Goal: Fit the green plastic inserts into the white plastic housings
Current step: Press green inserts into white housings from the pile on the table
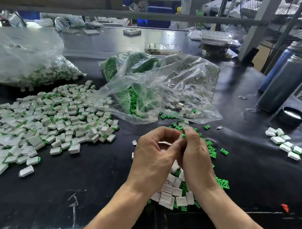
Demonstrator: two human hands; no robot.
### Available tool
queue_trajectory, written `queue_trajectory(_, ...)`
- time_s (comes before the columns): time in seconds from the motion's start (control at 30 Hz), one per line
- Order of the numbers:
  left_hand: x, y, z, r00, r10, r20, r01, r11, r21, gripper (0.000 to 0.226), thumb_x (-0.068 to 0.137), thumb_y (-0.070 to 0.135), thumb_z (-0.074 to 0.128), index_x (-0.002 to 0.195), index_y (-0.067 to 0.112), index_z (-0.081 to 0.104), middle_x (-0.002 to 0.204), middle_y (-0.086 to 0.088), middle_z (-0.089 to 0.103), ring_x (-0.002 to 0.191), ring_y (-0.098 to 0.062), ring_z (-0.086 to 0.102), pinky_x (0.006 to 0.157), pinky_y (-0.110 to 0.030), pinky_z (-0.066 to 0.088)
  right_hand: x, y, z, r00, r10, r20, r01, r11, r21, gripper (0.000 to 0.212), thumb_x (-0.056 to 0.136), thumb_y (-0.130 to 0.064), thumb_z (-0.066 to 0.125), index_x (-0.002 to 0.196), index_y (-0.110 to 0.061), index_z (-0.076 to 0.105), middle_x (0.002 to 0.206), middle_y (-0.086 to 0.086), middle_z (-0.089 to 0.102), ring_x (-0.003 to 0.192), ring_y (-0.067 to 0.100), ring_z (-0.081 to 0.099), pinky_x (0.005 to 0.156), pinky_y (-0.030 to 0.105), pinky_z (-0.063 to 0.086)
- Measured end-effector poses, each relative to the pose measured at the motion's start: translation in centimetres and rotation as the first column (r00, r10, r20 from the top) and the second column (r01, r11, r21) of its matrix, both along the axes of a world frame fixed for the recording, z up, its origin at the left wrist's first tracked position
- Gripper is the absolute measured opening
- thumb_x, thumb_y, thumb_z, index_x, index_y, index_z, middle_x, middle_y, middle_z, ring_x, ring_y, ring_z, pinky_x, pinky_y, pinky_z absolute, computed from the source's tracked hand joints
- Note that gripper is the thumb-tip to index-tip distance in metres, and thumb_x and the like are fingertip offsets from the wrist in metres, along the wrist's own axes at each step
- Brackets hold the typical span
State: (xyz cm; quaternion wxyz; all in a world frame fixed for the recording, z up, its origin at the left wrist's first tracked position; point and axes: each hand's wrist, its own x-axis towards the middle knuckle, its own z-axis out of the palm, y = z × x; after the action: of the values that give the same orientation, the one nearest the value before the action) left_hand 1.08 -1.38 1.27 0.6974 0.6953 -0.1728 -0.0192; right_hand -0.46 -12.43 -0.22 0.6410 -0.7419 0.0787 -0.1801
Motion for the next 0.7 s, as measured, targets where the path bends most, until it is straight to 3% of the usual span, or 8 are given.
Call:
queue_trajectory(0.1,0.3,0.3,-0.1,0.999,0.040,0.020,-0.041,0.998,0.043,0.008,0.088,0.026,0.079,0.094,0.024,0.075,0.088,0.008,0.077,0.078,-0.012,0.075,0.074,-0.031,0.062,0.0,-0.7,0.1,1.000,-0.006,0.005,0.006,1.000,-0.031,0.064,0.103,-0.056,0.032,0.052,-0.026,0.057,0.048,-0.011,0.045,0.045,0.004,0.040,0.050,0.024,0.037)
queue_trajectory(0.17,0.6,0.6,-0.3,0.995,0.085,0.055,-0.090,0.991,0.099,0.008,0.088,0.028,0.080,0.093,0.028,0.074,0.086,0.012,0.076,0.079,-0.009,0.073,0.073,-0.026,0.060,0.1,-1.4,0.0,0.999,-0.021,0.031,0.023,0.998,-0.057,0.055,0.102,-0.054,0.040,0.062,-0.019,0.055,0.054,-0.008,0.046,0.051,0.010,0.040,0.054,0.033,0.034)
queue_trajectory(0.27,1.1,1.1,-0.5,0.988,0.129,0.086,-0.140,0.980,0.142,0.008,0.089,0.027,0.079,0.091,0.031,0.072,0.083,0.013,0.074,0.077,-0.007,0.071,0.072,-0.026,0.060,0.0,-2.1,0.0,0.991,0.029,0.127,-0.015,0.995,-0.103,0.028,0.100,-0.045,0.055,0.083,-0.027,0.068,0.070,-0.009,0.064,0.060,0.006,0.052,0.058,0.033,0.040)
queue_trajectory(0.37,1.3,1.5,-0.7,0.982,0.154,0.111,-0.173,0.965,0.196,0.007,0.091,0.030,0.077,0.092,0.033,0.072,0.082,0.012,0.073,0.076,-0.010,0.070,0.071,-0.034,0.061,0.2,-2.2,-0.1,0.977,0.086,0.194,-0.041,0.973,-0.226,0.008,0.097,-0.036,0.066,0.101,-0.034,0.073,0.092,-0.009,0.074,0.082,0.014,0.069,0.069,0.038,0.055)
queue_trajectory(0.43,1.4,1.7,-0.7,0.978,0.158,0.138,-0.187,0.956,0.226,0.007,0.092,0.031,0.076,0.093,0.035,0.071,0.083,0.014,0.073,0.076,-0.010,0.070,0.070,-0.034,0.060,0.3,-2.2,-0.3,0.974,0.097,0.206,-0.035,0.957,-0.286,0.012,0.096,-0.029,0.068,0.105,-0.035,0.073,0.099,-0.010,0.074,0.092,0.018,0.071,0.072,0.033,0.056)
queue_trajectory(0.57,1.6,1.9,-0.9,0.977,0.146,0.158,-0.184,0.946,0.266,0.006,0.092,0.034,0.076,0.093,0.036,0.071,0.083,0.015,0.072,0.077,-0.012,0.069,0.070,-0.036,0.059,0.4,-2.6,-0.3,0.980,0.081,0.179,-0.007,0.925,-0.379,0.017,0.096,-0.017,0.073,0.102,-0.032,0.074,0.095,-0.015,0.073,0.087,0.013,0.070,0.069,0.016,0.047)
queue_trajectory(0.7,1.7,2.0,-1.1,0.982,0.115,0.149,-0.151,0.956,0.252,0.009,0.092,0.033,0.076,0.096,0.038,0.071,0.085,0.015,0.073,0.078,-0.008,0.070,0.072,-0.033,0.061,0.4,-2.8,-0.2,0.985,0.044,0.168,0.037,0.893,-0.448,0.009,0.096,-0.018,0.073,0.100,-0.026,0.074,0.089,-0.016,0.071,0.083,0.009,0.068,0.068,0.015,0.048)
